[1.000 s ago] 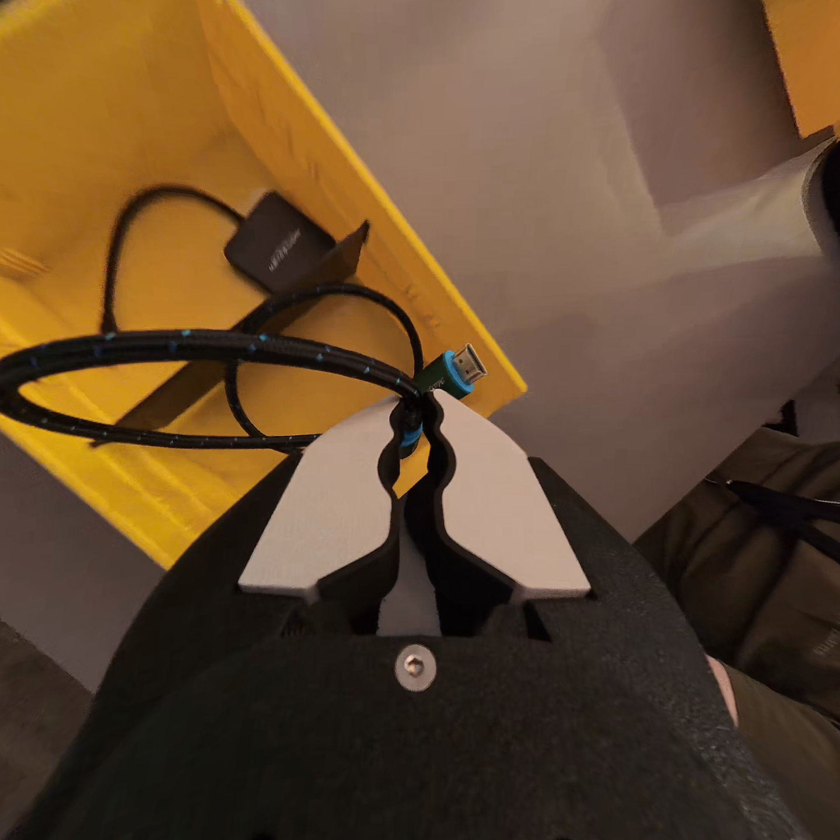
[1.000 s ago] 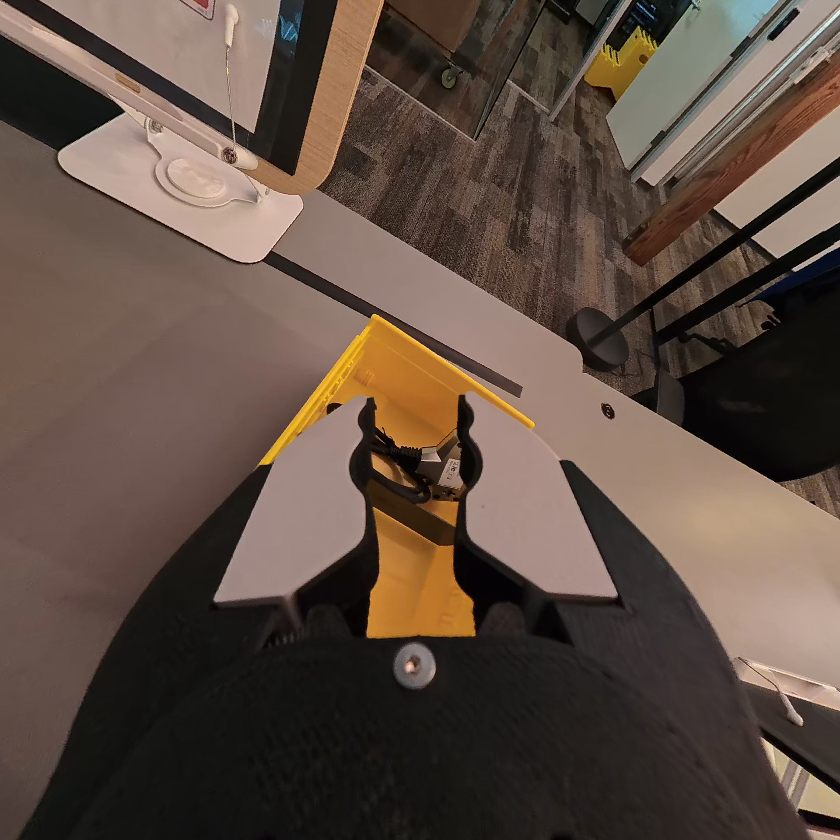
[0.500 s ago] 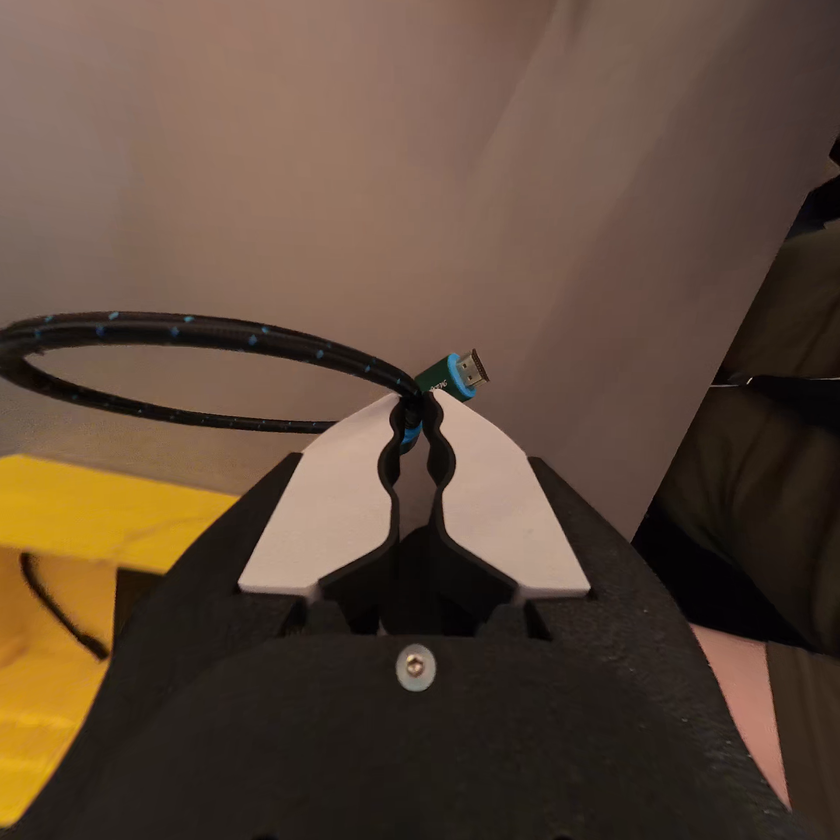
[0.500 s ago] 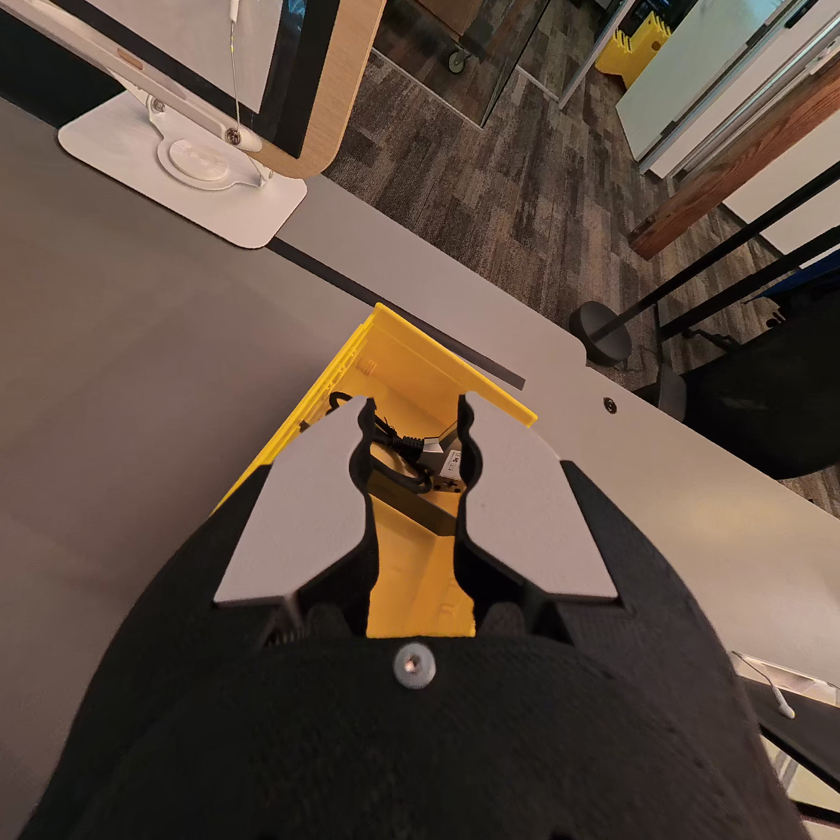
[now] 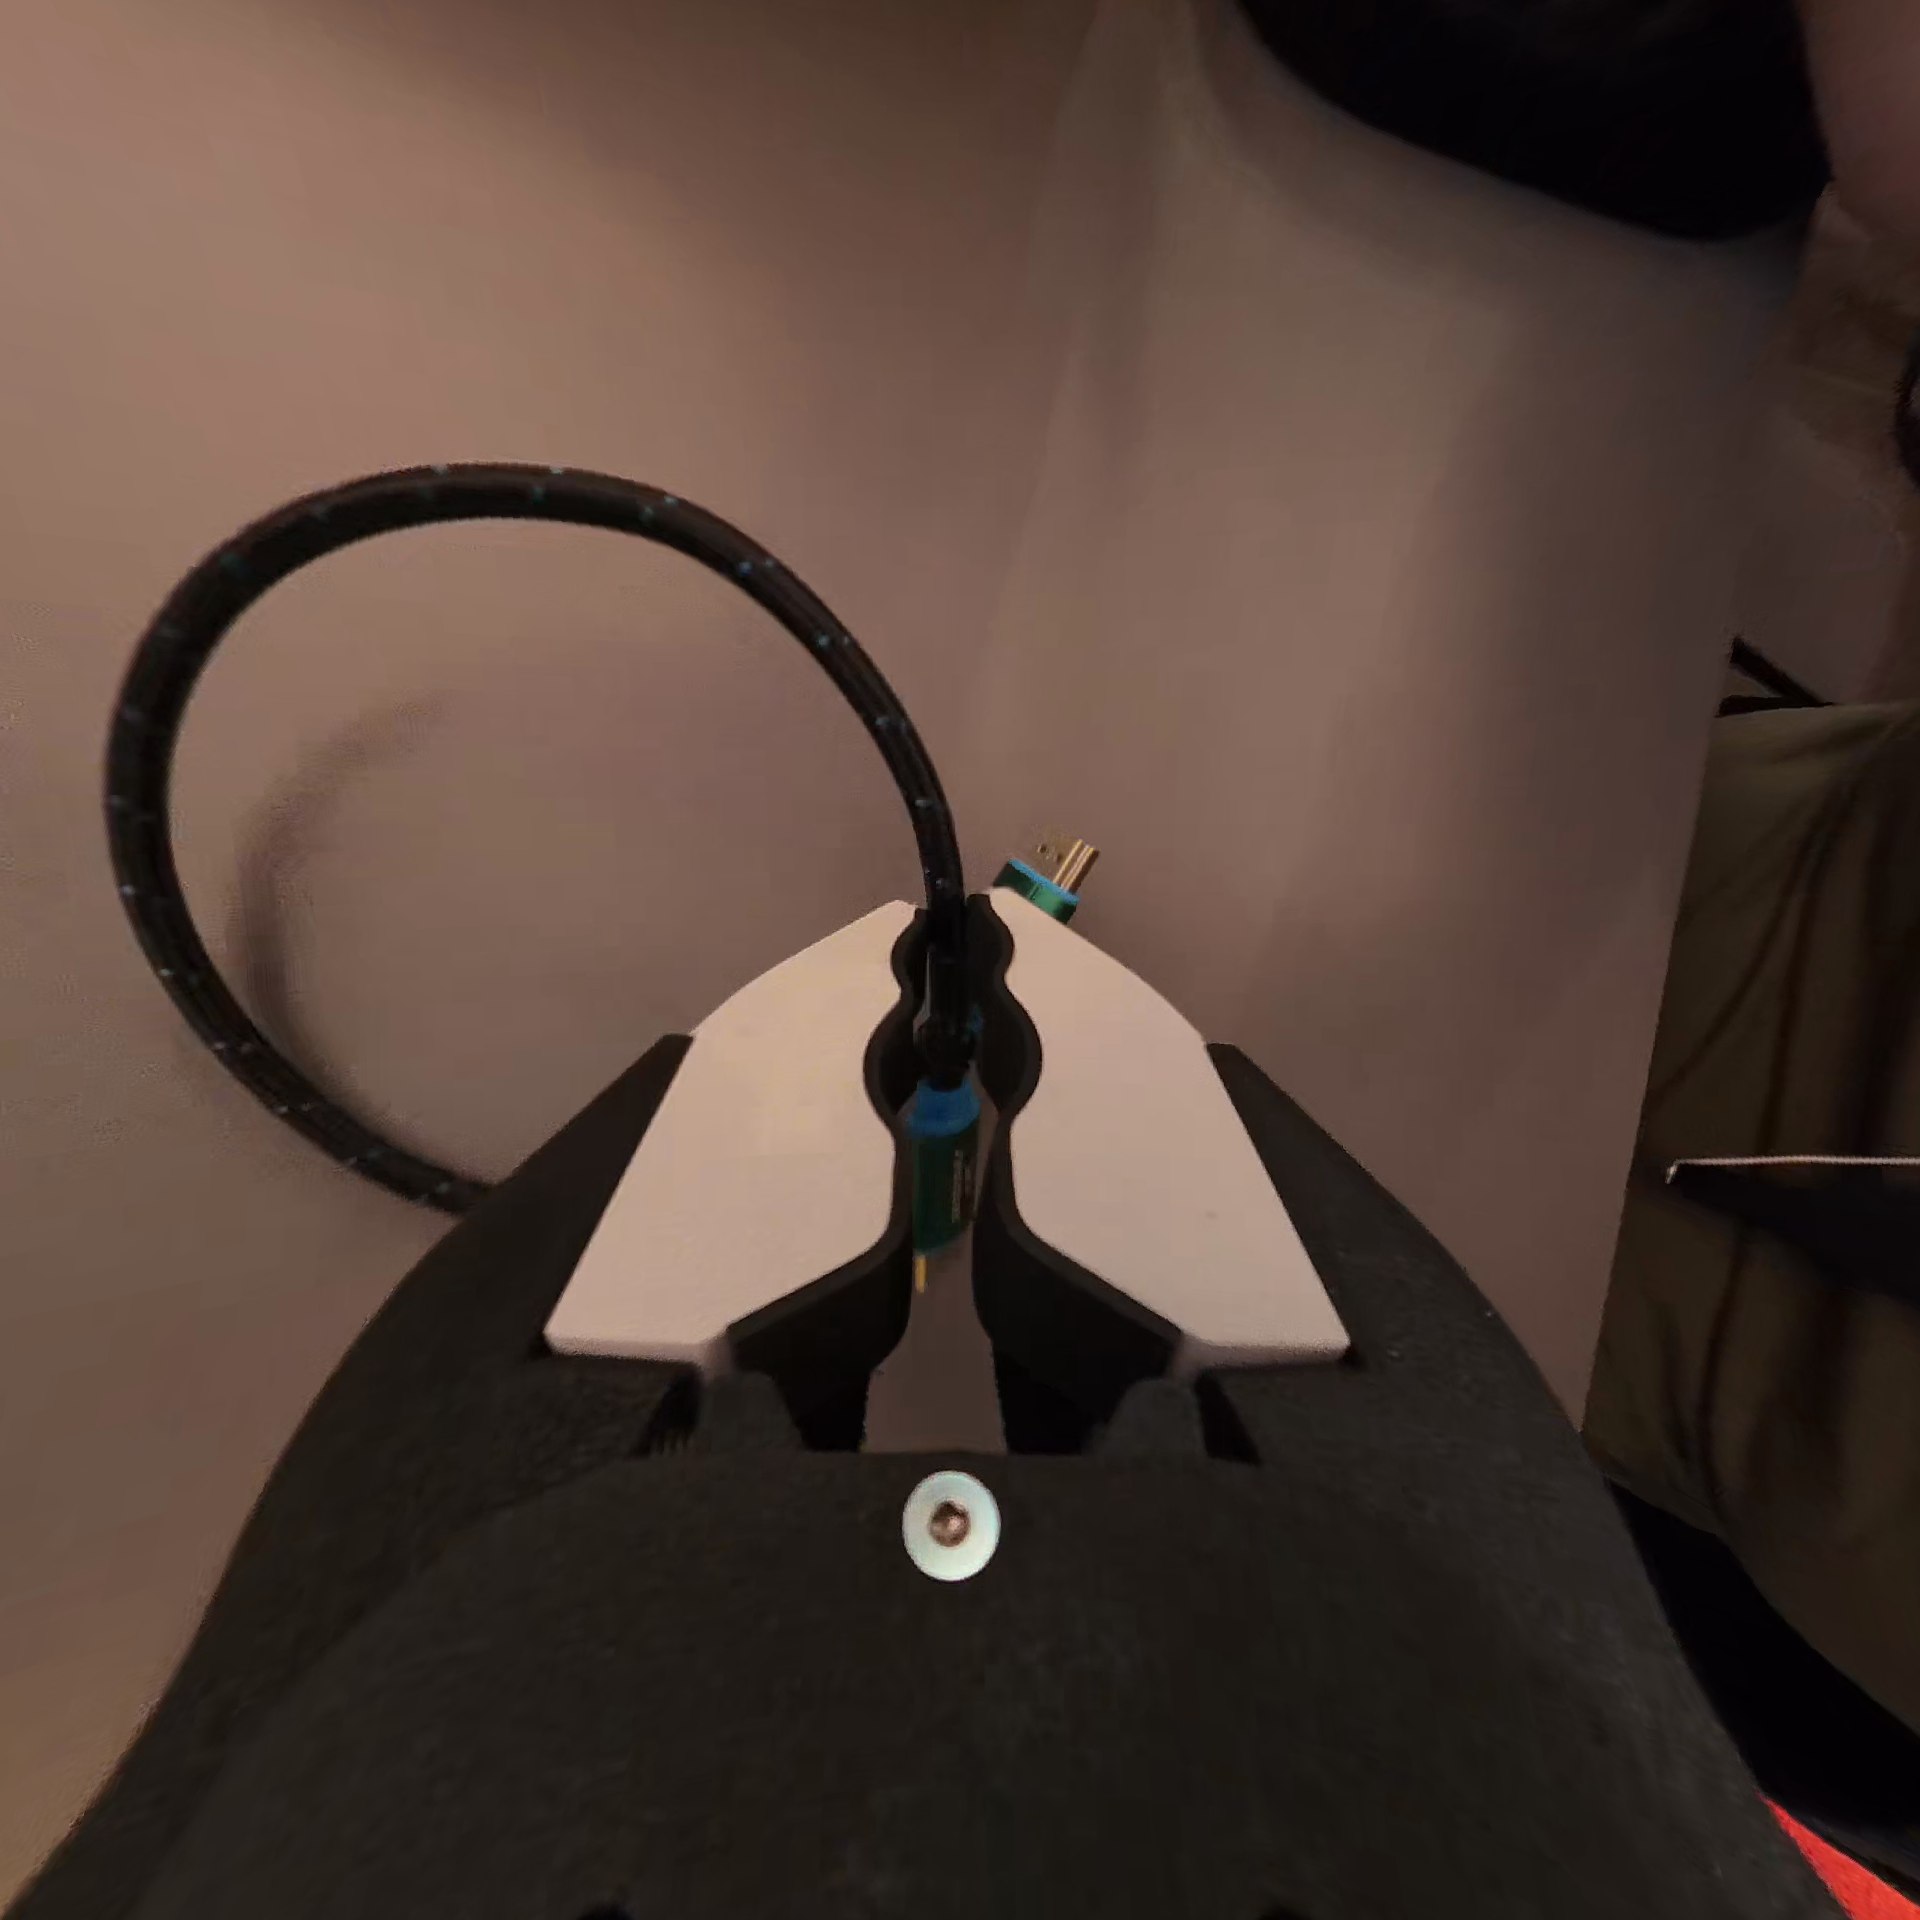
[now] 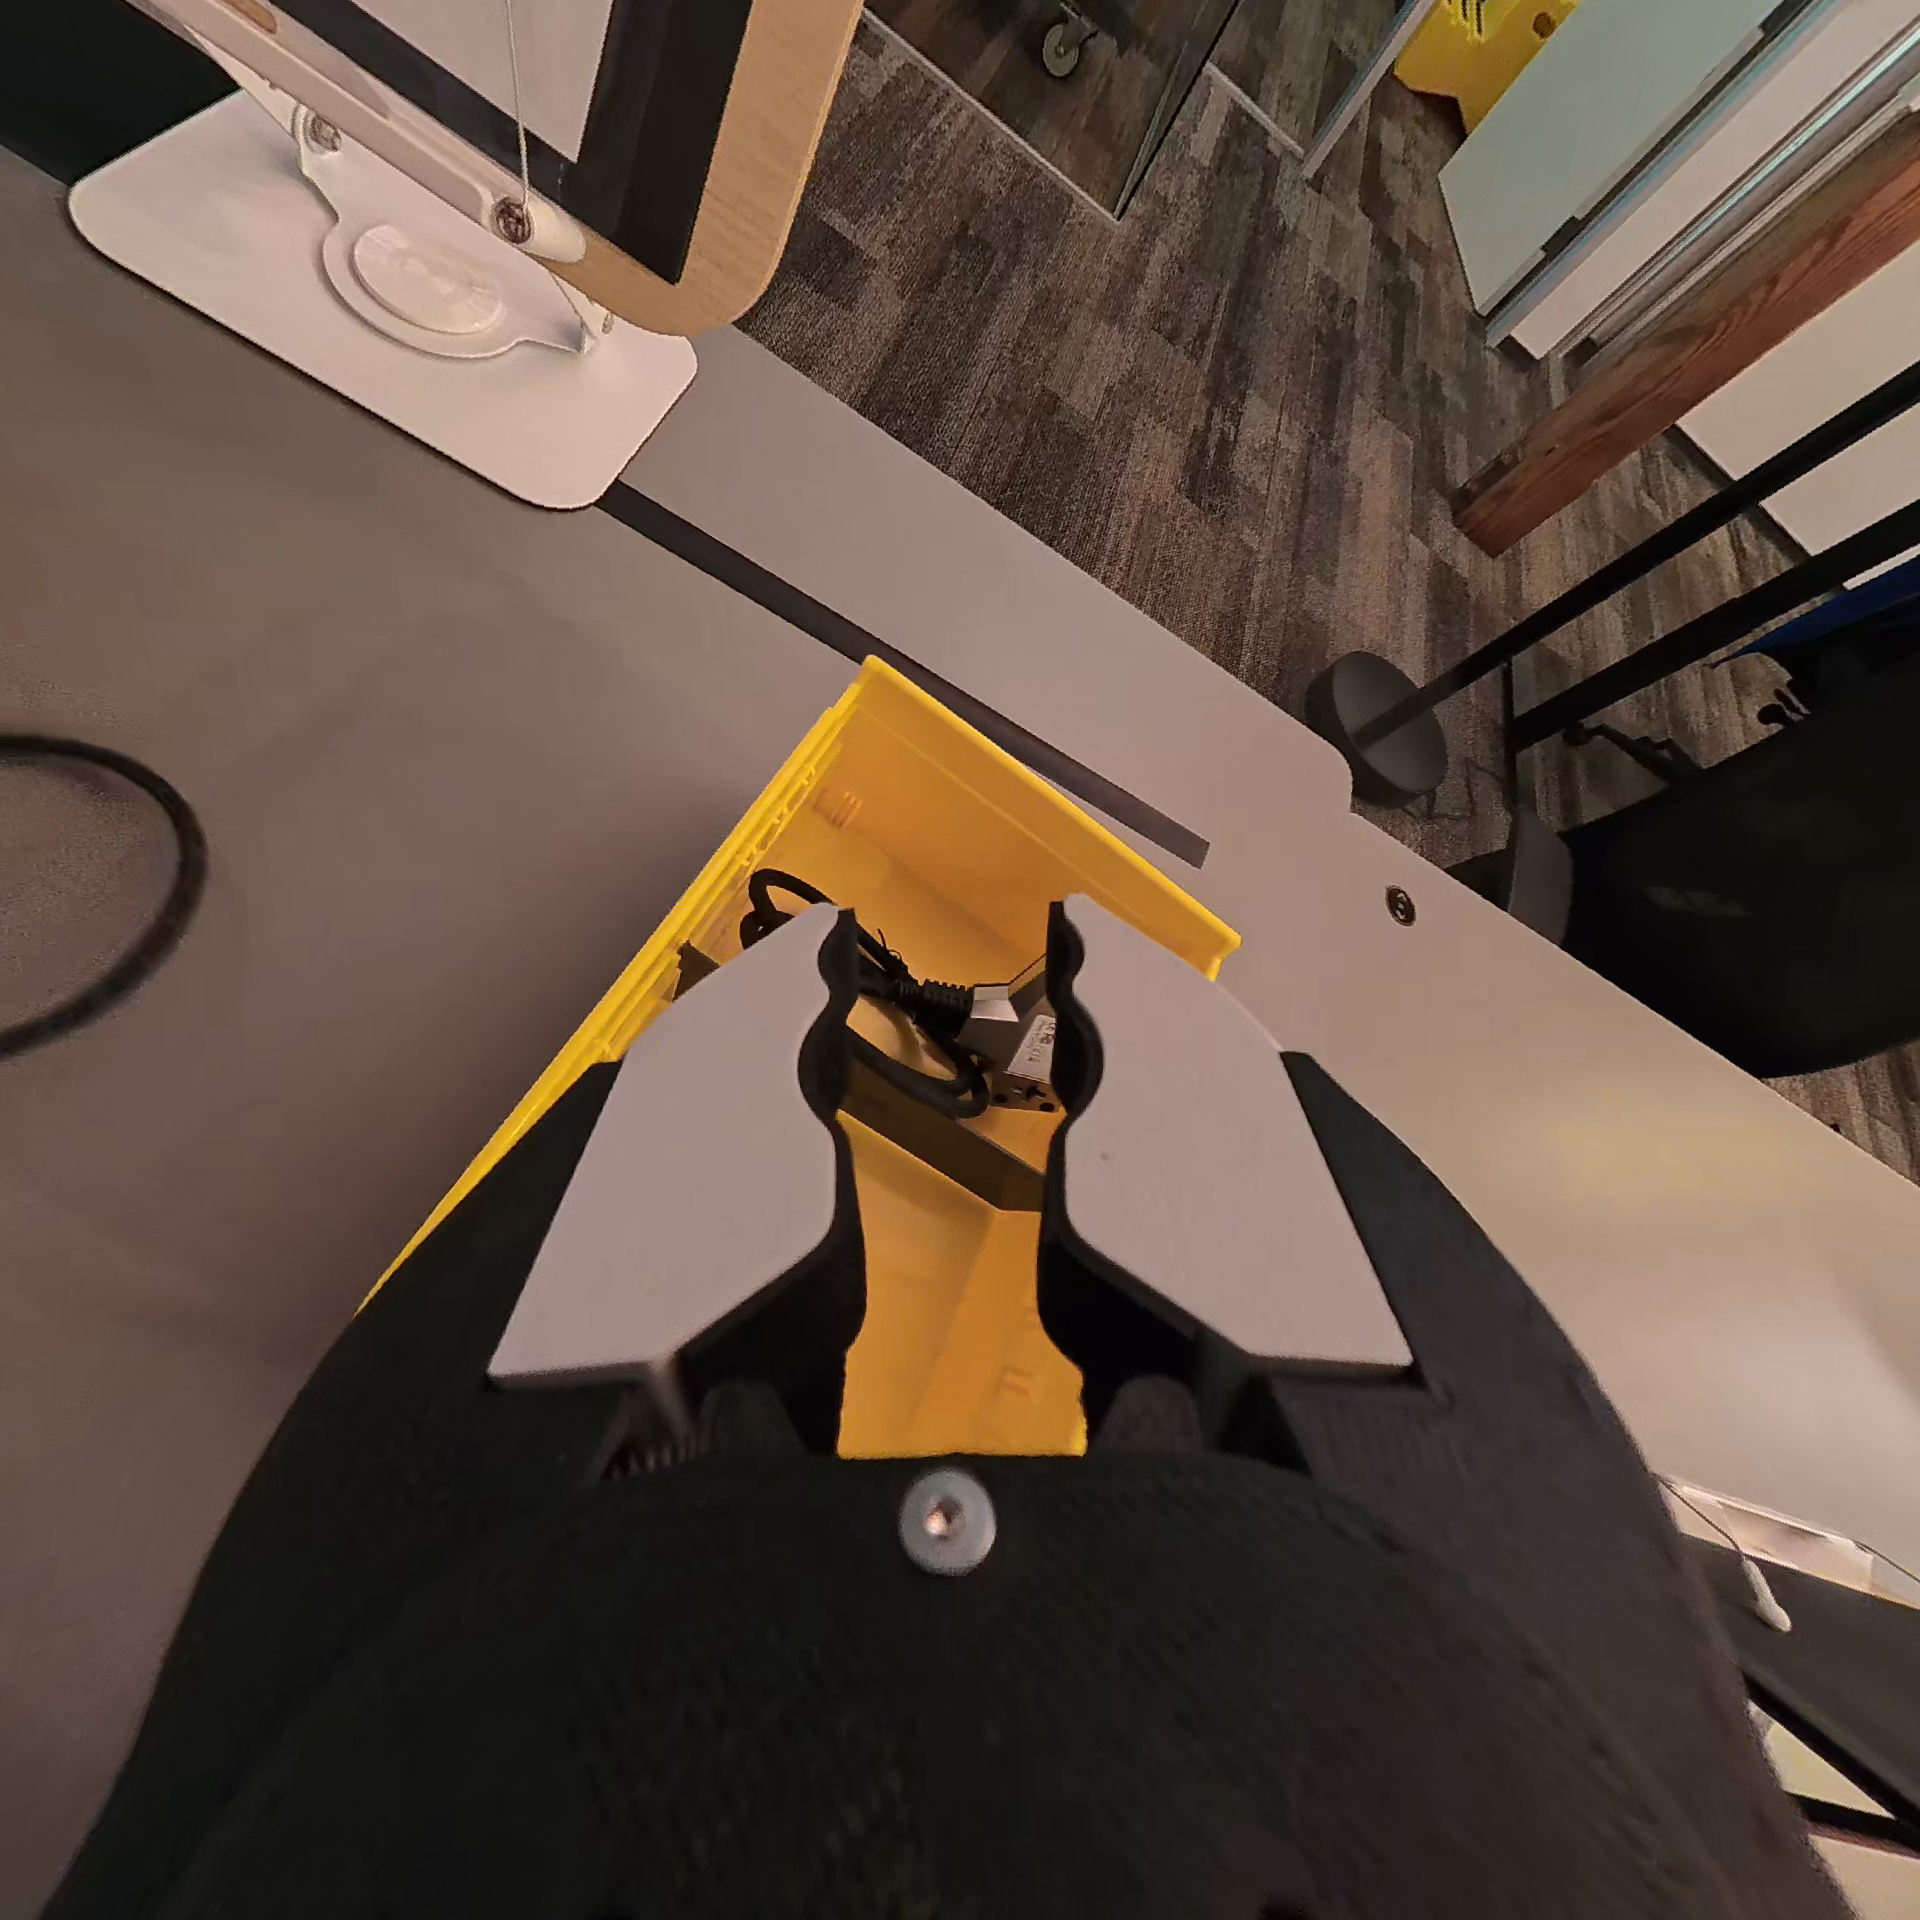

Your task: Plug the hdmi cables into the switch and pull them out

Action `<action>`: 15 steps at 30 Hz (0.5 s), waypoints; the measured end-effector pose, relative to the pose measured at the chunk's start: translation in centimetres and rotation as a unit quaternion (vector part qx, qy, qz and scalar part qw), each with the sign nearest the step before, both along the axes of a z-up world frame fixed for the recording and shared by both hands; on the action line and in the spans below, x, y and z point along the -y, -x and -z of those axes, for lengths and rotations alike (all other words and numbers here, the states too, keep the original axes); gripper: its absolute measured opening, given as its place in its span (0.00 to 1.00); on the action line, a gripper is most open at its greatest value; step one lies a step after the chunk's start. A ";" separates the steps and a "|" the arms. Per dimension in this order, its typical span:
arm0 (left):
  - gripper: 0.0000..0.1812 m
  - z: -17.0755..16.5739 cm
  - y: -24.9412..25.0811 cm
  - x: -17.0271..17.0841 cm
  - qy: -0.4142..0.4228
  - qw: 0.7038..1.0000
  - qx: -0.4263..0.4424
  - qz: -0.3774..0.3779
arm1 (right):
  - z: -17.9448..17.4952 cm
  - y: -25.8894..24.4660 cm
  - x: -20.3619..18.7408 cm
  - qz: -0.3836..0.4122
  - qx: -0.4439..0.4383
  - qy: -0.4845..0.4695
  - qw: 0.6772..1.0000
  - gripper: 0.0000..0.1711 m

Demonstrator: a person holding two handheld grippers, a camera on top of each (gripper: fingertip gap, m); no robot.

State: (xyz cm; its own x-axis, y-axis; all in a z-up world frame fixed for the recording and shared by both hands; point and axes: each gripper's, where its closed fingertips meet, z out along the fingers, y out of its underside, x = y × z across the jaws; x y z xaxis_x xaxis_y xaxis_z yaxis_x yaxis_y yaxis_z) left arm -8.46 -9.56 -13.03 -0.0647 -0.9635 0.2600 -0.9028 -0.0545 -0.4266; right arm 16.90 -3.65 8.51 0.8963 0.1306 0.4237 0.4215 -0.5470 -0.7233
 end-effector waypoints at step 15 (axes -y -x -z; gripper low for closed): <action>0.17 -20.6 10.9 -12.0 -0.108 0.923 0.296 -0.220 | 0.5 -0.5 -0.1 0.003 0.010 0.011 1.000 0.21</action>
State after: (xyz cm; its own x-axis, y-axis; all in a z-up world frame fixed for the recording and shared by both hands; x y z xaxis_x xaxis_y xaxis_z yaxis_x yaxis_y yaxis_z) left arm -19.38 2.40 7.59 0.2766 -0.9553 0.1041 -0.4185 -0.2173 -0.8818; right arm 17.41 -3.54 8.04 0.8886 0.1347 0.4386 0.4324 -0.5654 -0.7024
